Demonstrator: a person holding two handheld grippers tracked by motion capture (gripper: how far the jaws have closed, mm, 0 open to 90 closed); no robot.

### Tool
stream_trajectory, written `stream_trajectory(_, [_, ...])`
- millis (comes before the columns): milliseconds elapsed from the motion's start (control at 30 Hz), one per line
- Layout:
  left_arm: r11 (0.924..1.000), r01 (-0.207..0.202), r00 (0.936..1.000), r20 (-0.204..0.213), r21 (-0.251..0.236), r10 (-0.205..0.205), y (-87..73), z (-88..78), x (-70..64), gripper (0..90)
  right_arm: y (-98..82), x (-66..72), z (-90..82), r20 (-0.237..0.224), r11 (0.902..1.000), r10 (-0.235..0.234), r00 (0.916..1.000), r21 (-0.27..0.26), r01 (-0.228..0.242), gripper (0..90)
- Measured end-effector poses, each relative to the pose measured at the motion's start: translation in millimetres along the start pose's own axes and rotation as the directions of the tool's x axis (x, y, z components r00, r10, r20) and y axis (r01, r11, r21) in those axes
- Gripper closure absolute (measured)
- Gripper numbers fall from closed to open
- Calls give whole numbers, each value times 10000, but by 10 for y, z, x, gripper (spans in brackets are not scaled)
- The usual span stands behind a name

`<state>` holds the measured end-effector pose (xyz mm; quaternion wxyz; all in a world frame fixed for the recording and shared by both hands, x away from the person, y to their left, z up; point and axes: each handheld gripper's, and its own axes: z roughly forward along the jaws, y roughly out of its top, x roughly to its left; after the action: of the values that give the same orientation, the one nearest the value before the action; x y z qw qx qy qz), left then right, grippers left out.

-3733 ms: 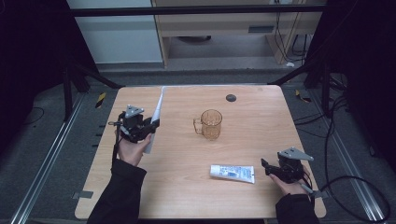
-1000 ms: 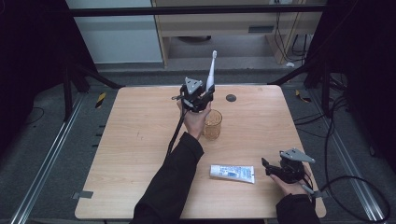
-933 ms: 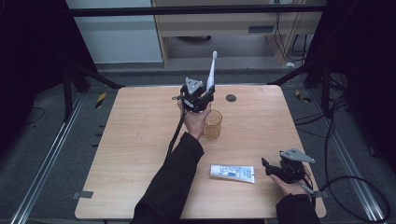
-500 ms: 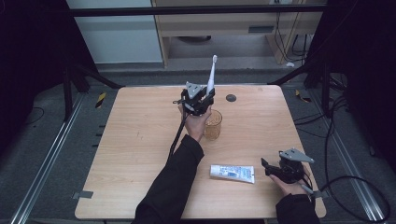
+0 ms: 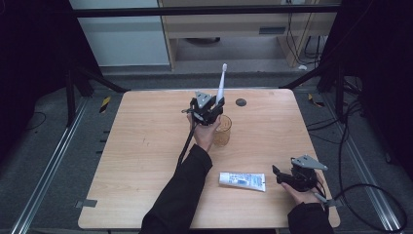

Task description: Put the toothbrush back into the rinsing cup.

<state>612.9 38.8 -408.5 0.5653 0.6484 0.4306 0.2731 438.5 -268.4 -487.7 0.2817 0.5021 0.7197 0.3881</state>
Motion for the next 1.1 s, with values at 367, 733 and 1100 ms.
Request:
stream_trajectory(367, [9998, -91, 9999, 61, 183, 90, -79, -26, 27, 660, -1, -4, 1, 7, 10000, -6, 10000, 13, 6, 222])
stream_trajectory(733, [9994, -199, 9996, 203, 296, 193, -147, -36, 13, 660, 0, -3, 1, 7, 10000, -25, 10000, 13, 25, 222])
stream_trajectory(1100, [9984, -335, 9990, 302, 457, 321, -171, -83, 16, 659, 2, -1, 0, 27, 10000, -53, 10000, 14, 53, 223])
